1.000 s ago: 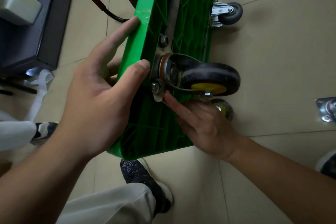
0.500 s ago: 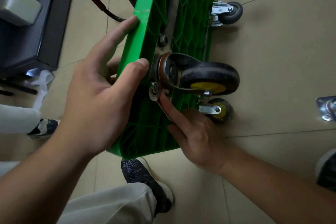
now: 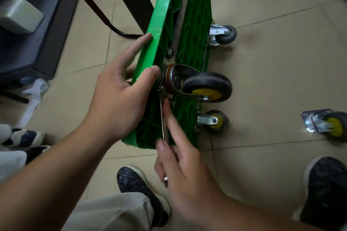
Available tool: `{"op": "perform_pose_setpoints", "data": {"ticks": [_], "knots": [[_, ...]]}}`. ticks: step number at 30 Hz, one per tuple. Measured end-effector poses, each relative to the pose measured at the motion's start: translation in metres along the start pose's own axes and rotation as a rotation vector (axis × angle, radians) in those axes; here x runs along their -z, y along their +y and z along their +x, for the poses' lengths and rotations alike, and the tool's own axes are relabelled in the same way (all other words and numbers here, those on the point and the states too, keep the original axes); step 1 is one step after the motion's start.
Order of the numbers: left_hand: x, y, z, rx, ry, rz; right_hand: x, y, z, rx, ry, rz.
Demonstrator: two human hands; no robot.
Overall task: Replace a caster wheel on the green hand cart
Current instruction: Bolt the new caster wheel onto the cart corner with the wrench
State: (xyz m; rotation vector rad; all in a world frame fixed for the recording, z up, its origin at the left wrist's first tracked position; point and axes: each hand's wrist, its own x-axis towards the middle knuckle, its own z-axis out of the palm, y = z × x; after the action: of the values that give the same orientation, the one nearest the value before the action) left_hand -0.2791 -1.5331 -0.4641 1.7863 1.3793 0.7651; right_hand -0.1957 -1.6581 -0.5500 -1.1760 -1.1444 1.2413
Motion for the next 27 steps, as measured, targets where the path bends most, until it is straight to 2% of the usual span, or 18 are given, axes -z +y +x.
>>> {"op": "perform_pose_setpoints", "data": {"ticks": [2, 5, 9, 13, 18, 21, 27], "knots": [[0.0, -0.001, 0.001, -0.003, 0.004, 0.043, -0.006, -0.024, -0.002, -0.127, 0.037, 0.097], [-0.002, -0.001, 0.0, -0.008, -0.002, 0.066, -0.004, -0.049, 0.002, -0.303, 0.008, 0.249], [-0.004, -0.001, 0.0, -0.004, -0.008, 0.045, 0.005, -0.07, 0.009, -0.387, 0.025, 0.341], [0.0, -0.001, 0.0, 0.0, -0.024, 0.03, -0.001, -0.071, 0.01, -0.379, 0.051, 0.357], [0.004, -0.002, 0.001, 0.007, -0.048, 0.038, -0.013, -0.052, -0.005, -0.197, 0.037, 0.192], [0.005, -0.003, 0.002, 0.012, -0.056, 0.032, -0.006, -0.042, -0.012, -0.147, 0.063, 0.187], [0.004, -0.006, 0.004, -0.004, -0.043, 0.071, -0.01, -0.053, -0.02, -0.223, 0.043, 0.245]]}}
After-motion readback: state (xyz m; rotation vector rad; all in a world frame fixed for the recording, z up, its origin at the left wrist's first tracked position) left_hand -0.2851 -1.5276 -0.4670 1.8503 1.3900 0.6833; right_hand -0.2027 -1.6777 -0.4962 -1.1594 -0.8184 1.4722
